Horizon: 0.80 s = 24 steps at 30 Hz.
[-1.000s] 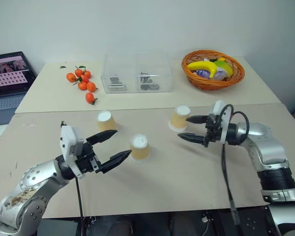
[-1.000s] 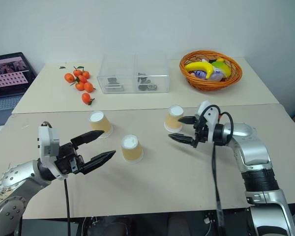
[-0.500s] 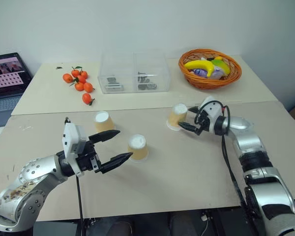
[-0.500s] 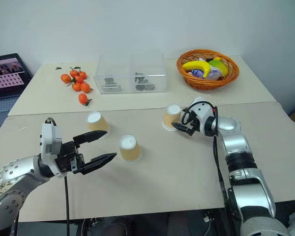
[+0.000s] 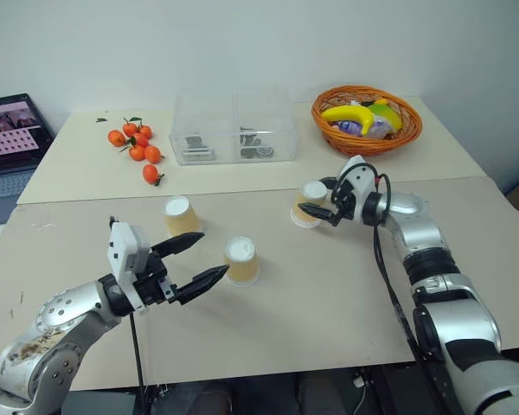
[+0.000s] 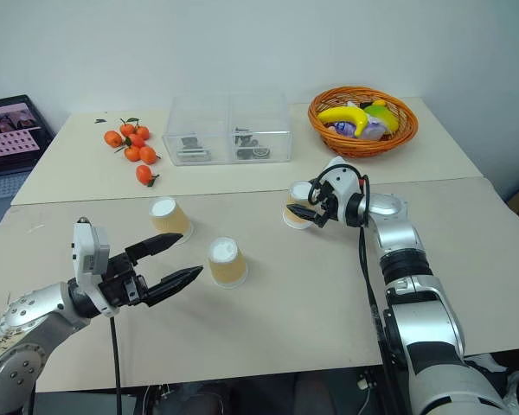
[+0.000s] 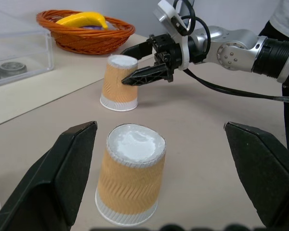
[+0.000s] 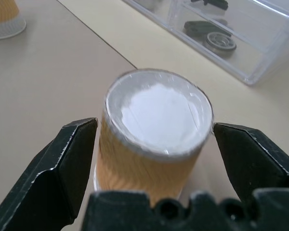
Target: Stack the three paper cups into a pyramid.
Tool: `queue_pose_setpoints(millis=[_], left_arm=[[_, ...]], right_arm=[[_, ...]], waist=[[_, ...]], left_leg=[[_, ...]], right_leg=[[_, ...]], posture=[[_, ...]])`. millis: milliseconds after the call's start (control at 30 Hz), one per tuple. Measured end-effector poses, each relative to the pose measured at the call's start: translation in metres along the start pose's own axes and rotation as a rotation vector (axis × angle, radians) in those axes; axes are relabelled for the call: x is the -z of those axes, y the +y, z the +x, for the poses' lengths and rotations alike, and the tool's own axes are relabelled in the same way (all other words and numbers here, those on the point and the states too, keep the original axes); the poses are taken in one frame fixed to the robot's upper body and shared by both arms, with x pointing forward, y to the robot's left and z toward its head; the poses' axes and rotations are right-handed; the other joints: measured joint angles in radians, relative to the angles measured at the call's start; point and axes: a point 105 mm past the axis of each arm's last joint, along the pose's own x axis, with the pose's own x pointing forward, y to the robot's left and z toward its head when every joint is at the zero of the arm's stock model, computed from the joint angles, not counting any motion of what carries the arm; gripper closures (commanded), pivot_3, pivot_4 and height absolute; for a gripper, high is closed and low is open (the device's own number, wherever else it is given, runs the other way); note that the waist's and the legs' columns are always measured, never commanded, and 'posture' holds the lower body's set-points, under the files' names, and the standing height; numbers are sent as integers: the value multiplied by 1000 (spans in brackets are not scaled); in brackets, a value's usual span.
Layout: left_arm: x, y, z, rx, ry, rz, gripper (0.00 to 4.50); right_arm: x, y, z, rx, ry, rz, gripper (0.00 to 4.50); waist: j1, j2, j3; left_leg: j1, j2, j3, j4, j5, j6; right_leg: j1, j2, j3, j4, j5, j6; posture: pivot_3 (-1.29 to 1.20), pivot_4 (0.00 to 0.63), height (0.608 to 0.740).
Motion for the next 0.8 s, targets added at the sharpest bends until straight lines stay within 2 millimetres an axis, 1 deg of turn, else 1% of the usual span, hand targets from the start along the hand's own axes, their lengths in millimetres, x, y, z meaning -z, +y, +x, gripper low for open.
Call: queue_pose_setpoints(millis=[200, 300, 333, 367, 400, 433, 600, 667, 733, 767, 800], left_arm=[[5, 1, -4, -24, 9, -17, 0], [5, 2, -4, -30, 9, -16, 0], [5, 2, -4, -31, 10, -16, 0], [5, 2, -4, -31, 10, -15, 0], [5, 2, -4, -32, 10, -15, 0], [5, 2, -4, -33, 9, -15, 0], [6, 5, -7, -62, 9, -20, 0], [8, 7, -12, -83, 15, -19, 0], [10, 8, -15, -95, 23, -25, 0], [12, 8, -17, -102, 27, -29, 0], [13, 8, -19, -113, 30, -32, 0]], right_arm=[[-6, 3, 7, -24, -18, 7, 44], [-4, 4, 7, -33, -16, 13, 839], [-4, 5, 7, -37, -17, 12, 1008], [-4, 6, 7, -45, -19, 12, 1462], [-4, 6, 7, -53, -21, 11, 1735], [-4, 6, 7, -53, -21, 11, 1855], [-2, 4, 6, -37, -21, 26, 1867], [-3, 6, 4, -61, -20, 36, 1867], [-4, 8, -1, -99, -22, 51, 1867], [-6, 16, -11, -161, -34, 45, 1867], [-7, 22, -16, -207, -43, 46, 1867]], waist=[[0, 0, 0], [0, 0, 0], [0, 0, 0], [-1, 0, 0], [-2, 0, 0], [-2, 0, 0], [-1, 0, 0], [-1, 0, 0], [0, 0, 0], [3, 0, 0], [4, 0, 0]], left_leg=[[0, 0, 0, 0, -1, 1], [0, 0, 0, 0, -1, 1], [0, 0, 0, 0, 0, 1], [0, 0, 0, 0, 0, 1], [0, 0, 0, 0, 0, 0], [0, 0, 0, 0, 0, 0], [0, 0, 0, 0, 0, 1], [0, 0, 0, 0, -1, 1], [0, 0, 0, 0, -1, 1], [0, 0, 0, 0, -1, 2], [0, 0, 0, 0, -2, 3]], right_leg=[[0, 0, 0, 1, 0, 0], [0, 0, 0, 0, 0, 0], [0, 0, 0, 0, 0, 0], [0, 0, 0, 0, 0, 0], [0, 0, 0, 0, 0, 0], [0, 0, 0, 0, 0, 0], [0, 0, 0, 1, 0, 0], [0, 0, 0, 0, 0, 0], [0, 0, 0, 0, 0, 0], [0, 0, 0, 0, 0, 0], [0, 0, 0, 0, 0, 0]], posture=[[0, 150, 738], [0, 150, 738], [0, 150, 738], [0, 150, 738], [0, 150, 738], [0, 150, 738], [0, 150, 738], [0, 150, 738], [0, 150, 738], [0, 150, 738], [0, 150, 738]])
